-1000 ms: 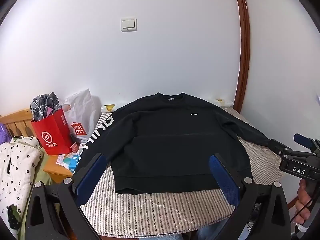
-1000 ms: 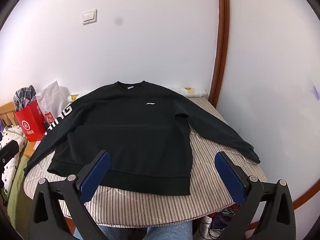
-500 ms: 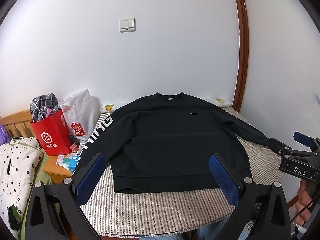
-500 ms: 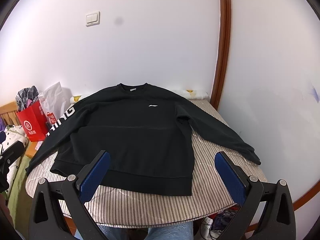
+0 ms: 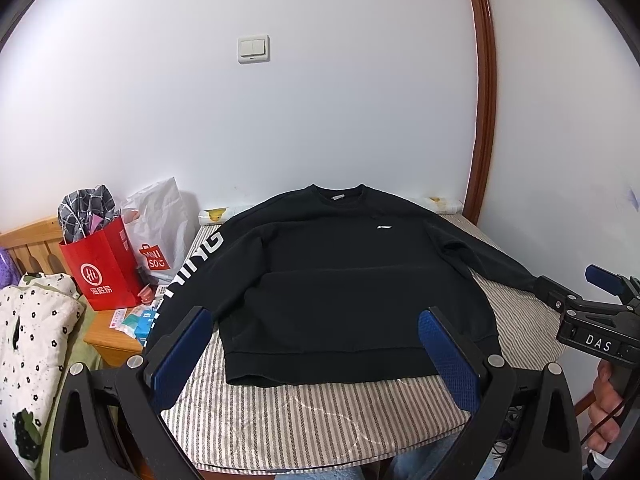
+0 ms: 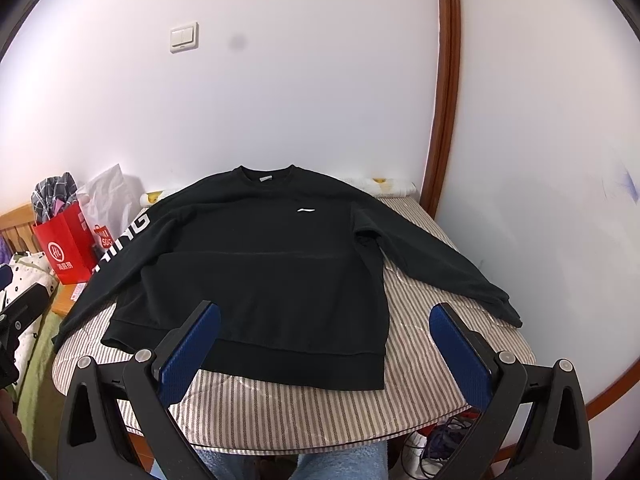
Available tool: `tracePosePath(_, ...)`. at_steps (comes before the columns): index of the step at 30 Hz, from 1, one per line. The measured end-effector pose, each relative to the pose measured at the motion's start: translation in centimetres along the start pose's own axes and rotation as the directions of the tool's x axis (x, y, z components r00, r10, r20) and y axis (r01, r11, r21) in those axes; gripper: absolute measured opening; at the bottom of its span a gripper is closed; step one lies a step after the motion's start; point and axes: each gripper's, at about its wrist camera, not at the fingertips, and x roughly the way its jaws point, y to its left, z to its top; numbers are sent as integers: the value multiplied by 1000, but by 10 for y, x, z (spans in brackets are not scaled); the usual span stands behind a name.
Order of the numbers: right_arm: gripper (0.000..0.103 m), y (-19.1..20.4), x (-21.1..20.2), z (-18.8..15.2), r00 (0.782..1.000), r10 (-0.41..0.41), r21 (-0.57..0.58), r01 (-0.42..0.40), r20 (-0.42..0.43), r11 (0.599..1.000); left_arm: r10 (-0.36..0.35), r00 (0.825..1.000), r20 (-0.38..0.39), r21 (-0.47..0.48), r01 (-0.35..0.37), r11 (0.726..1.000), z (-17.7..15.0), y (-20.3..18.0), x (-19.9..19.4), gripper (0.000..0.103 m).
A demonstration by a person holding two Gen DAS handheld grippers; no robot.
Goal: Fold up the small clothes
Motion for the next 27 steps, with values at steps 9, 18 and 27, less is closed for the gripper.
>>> tracePosePath(9, 103, 2, -1, -1, 1000, 0, 1, 0, 1, 1000, -1, 1000, -2, -1, 1, 1000, -1, -1, 1, 103)
tracePosePath(18, 103, 5, -1, 0, 1000, -2, -6, 2, -2, 1000, -2, 1000, -2, 0, 2, 1000, -2, -1, 3, 103)
tracePosePath(27, 103, 6, -1, 0, 1000, -2, -5, 2, -1, 1000, -2, 1000, -1, -4, 2, 1000, -2, -1, 3, 103)
